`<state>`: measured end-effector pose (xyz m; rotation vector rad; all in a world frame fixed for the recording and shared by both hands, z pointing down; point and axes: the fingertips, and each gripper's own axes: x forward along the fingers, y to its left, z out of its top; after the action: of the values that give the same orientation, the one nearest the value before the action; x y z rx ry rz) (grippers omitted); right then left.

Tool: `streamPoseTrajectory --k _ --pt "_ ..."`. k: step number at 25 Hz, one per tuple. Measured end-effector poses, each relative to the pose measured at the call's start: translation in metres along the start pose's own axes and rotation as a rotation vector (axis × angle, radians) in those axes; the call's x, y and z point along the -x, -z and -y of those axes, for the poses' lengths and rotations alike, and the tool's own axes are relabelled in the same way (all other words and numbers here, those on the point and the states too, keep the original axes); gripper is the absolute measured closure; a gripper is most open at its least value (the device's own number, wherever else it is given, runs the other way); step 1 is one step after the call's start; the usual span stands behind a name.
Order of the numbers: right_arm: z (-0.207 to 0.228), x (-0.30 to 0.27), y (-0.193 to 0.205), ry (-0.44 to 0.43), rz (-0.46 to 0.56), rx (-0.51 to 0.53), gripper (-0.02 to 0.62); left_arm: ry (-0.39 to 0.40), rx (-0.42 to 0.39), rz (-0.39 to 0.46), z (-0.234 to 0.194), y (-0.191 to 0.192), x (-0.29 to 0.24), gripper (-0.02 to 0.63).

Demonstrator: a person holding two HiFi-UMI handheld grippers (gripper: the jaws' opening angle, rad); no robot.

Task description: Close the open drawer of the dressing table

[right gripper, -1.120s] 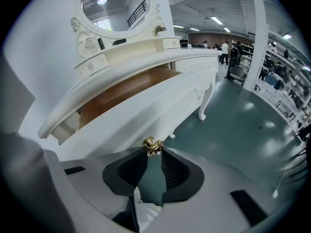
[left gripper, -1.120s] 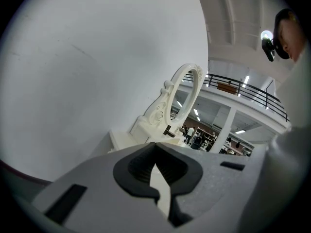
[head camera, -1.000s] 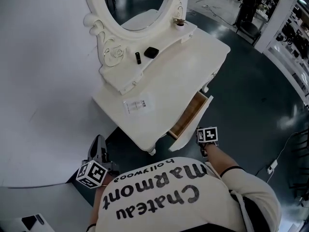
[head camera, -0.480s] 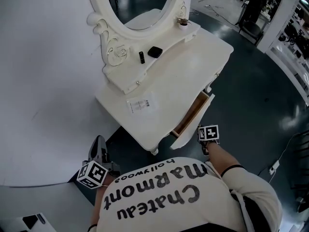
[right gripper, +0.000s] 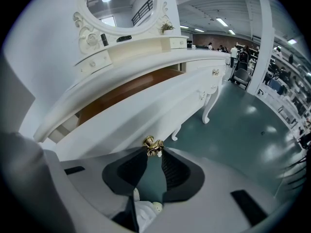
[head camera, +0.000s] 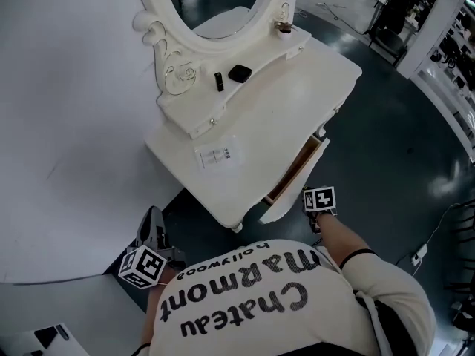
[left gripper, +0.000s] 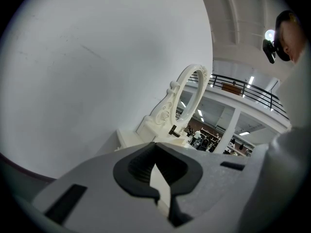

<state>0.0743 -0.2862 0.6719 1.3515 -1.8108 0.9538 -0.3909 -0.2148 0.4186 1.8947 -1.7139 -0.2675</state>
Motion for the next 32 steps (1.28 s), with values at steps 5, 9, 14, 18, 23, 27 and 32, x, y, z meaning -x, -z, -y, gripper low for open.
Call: streamPoseTrajectory --k 5,9,14,18,23,27,32 --pt "-0.003 -0.003 -0.005 -0.016 -0.002 0.019 0.483 -0.013 0.015 -0.013 0.003 0.011 0.000 0.598" --pt "-0.006 -0.007 -0.006 -0.035 -0.012 0.032 0.482 -0.044 0.031 -0.017 0.005 0.020 0.006 0.598" --pt "-0.009 -0.008 -0.009 -0.065 -0.037 0.053 0.480 -0.087 0.046 -0.004 0.013 0.025 0.016 0.598" --pt "-0.014 -0.012 -0.015 -0.096 -0.043 0.059 0.479 -0.128 0.068 0.008 0.017 0.033 0.023 0.598" --pt "-0.020 -0.017 -0.023 -0.130 -0.054 0.084 0.477 -0.172 0.087 0.017 0.021 0.043 0.034 0.598" --pt "-0.022 -0.020 -0.025 -0.146 -0.063 0.101 0.476 -0.195 0.092 0.032 0.024 0.045 0.042 0.598" --pt "-0.025 -0.022 -0.027 -0.159 -0.070 0.114 0.476 -0.221 0.095 0.056 0.025 0.044 0.053 0.598"
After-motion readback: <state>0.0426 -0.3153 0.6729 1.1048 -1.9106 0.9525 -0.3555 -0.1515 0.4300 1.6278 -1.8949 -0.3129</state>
